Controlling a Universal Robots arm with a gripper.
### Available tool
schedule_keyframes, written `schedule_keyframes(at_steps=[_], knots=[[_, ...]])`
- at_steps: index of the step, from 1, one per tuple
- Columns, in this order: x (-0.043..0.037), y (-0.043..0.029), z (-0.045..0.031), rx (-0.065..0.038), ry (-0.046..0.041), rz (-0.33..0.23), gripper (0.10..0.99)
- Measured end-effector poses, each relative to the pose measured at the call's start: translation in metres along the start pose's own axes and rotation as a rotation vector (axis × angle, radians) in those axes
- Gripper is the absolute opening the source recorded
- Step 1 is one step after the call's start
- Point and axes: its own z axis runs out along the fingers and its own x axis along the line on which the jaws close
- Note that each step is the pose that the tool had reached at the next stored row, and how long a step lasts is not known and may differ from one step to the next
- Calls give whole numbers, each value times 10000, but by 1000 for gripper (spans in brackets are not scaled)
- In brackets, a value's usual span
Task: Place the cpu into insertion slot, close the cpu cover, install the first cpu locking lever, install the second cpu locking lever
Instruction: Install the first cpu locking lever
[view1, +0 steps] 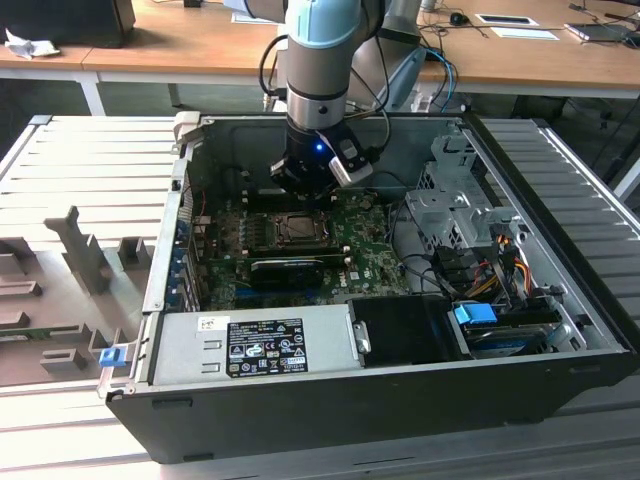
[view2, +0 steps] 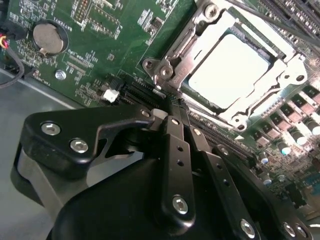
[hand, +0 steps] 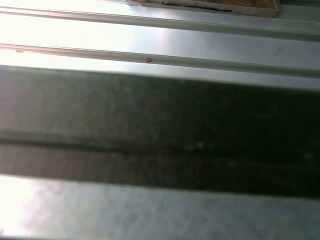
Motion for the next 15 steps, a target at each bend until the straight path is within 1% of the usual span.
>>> schedule_keyframes(at_steps=[6,7,10,15], knots=[[0,2,-11,6,0,6,106],[0,1,-12,16,0,11,106],[0,0,-11,114,8,25,106],[-1,4,-38,117,6,28,106]])
